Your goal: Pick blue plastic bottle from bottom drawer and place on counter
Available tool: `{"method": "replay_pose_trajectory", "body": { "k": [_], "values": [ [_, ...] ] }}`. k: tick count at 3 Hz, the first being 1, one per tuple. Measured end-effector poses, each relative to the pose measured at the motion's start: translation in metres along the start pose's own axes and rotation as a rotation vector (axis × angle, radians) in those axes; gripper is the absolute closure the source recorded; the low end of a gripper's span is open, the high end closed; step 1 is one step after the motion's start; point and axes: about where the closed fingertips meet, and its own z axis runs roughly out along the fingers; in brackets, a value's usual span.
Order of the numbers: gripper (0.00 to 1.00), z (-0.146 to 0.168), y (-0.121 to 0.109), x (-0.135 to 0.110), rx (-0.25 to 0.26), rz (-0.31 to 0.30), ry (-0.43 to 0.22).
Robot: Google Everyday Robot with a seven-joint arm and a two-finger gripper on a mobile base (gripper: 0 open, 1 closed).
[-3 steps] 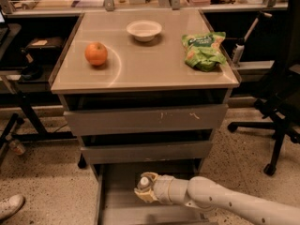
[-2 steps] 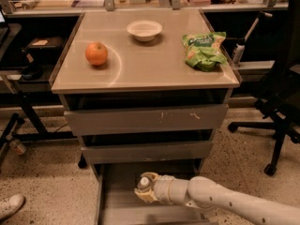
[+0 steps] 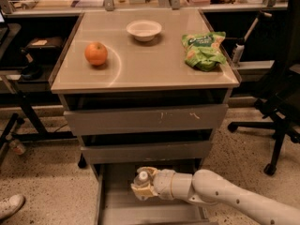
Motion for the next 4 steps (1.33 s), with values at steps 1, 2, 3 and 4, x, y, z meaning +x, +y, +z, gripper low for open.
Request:
{"method": "replay_pose_trajectory", "body": {
  "k": [1,2,3,4],
  "values": [
    [1.0,-0.015,0.0,-0.041,0.006,0.007,-0.001],
    [1.0,-0.015,0.0,-0.041,0.006,0.007,-0.001],
    [1.0,-0.021,0.0,-0.057,-0.006,0.002,-0.025],
    [1.0,-0.034,-0.005,-0.089,-0.002,-0.009,-0.048]
  ]
}}
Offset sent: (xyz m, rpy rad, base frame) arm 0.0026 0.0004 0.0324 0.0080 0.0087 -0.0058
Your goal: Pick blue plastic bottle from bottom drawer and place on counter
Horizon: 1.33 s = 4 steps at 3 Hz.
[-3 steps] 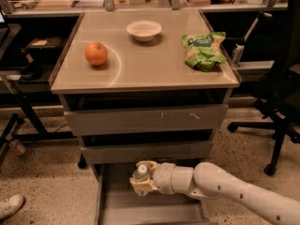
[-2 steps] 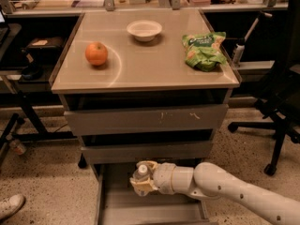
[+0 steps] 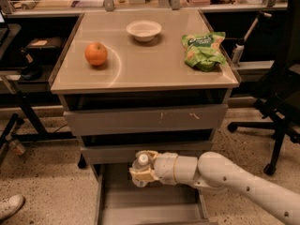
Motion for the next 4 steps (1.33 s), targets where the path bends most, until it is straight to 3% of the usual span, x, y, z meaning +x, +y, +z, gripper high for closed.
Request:
{"method": "replay_pose_trajectory", "body": {
  "k": [1,2,4],
  "values": [
    [1.0,-0.028,-0.036,-0.07,0.043,-0.01,0.041],
    [1.0,-0.028,-0.035,-0.071,0.042,-0.012,0.041],
    [1.0,-0.065,-0.02,-0.141,0.044,-0.076,-0.016]
  ]
}}
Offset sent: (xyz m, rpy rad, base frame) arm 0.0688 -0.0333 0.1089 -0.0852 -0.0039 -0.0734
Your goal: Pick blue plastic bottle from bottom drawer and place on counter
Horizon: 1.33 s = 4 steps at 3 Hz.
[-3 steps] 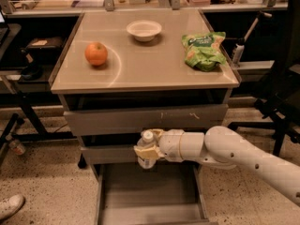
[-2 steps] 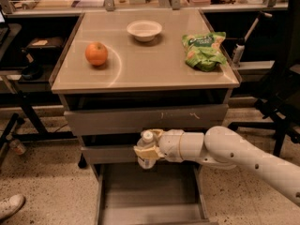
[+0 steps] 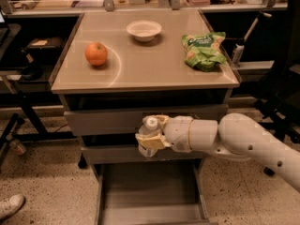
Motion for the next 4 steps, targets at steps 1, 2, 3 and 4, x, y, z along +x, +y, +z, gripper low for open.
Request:
{"method": "replay_pose_trajectory", "body": {
  "k": [1,2,3,4],
  "values": [
    [1.0,-0.026,0.002,-0.045,0.026,-0.061,0.022],
    [1.0,-0.026,0.002,-0.045,0.026,-0.061,0.022],
    [1.0,-0.037,-0.006,-0.074,0.057,-0.078,0.009],
    [1.0,-0.052,-0.021,-0.113,0.096,-0.11,0.019]
  ]
}}
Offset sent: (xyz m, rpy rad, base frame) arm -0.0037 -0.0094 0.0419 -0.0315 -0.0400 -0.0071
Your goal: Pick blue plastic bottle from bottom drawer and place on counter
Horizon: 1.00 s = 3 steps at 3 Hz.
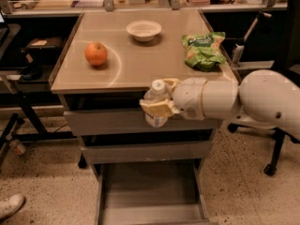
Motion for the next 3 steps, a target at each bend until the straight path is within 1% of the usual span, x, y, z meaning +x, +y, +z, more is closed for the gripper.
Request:
{"method": "replay_pose_trajectory", "body": {
  "k": [1,3],
  "values": [
    [1.0,-0.01,-0.019,-0.032,0.027,-0.032,0.024],
    [1.0,-0.024,-0.042,-0.088,0.051,-0.122,0.081]
  ]
}}
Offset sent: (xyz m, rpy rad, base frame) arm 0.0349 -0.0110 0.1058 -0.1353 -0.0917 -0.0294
